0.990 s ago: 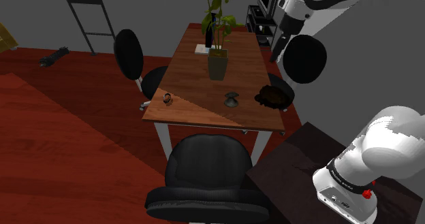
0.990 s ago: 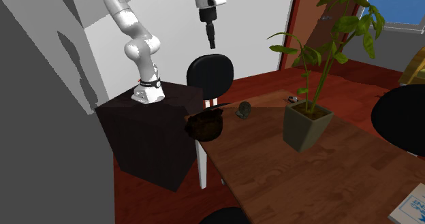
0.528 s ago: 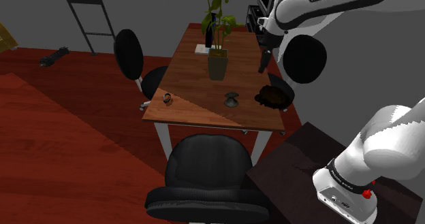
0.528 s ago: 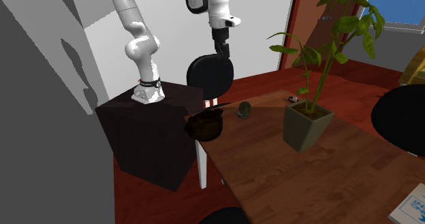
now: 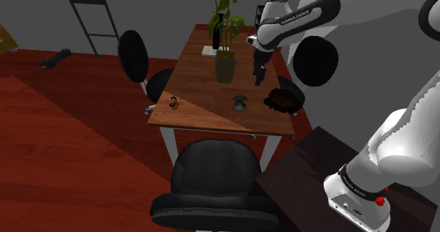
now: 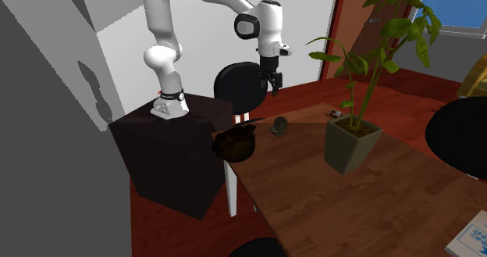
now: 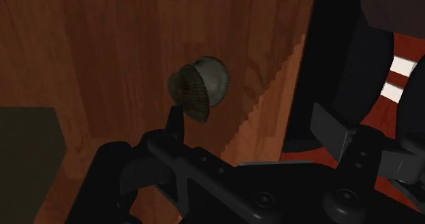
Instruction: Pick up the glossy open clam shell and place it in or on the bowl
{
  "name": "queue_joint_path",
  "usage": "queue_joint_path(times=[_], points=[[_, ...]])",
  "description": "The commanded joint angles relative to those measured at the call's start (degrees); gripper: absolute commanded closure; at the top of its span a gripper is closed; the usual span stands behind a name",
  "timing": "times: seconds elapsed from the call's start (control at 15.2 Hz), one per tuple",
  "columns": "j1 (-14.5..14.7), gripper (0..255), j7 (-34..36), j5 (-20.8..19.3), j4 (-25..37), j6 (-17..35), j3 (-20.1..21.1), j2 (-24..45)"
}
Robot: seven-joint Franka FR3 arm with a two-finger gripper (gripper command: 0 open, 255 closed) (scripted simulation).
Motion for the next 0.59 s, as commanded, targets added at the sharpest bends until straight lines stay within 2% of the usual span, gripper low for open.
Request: queue_joint_path(times=[0.0,0.53], points=[[0.0,0,-4.0,0.6,2.5,1.4,0.3,4.7],[-0.7,0,-16.3,0.7,13.7,5.6,3.4,21.9]])
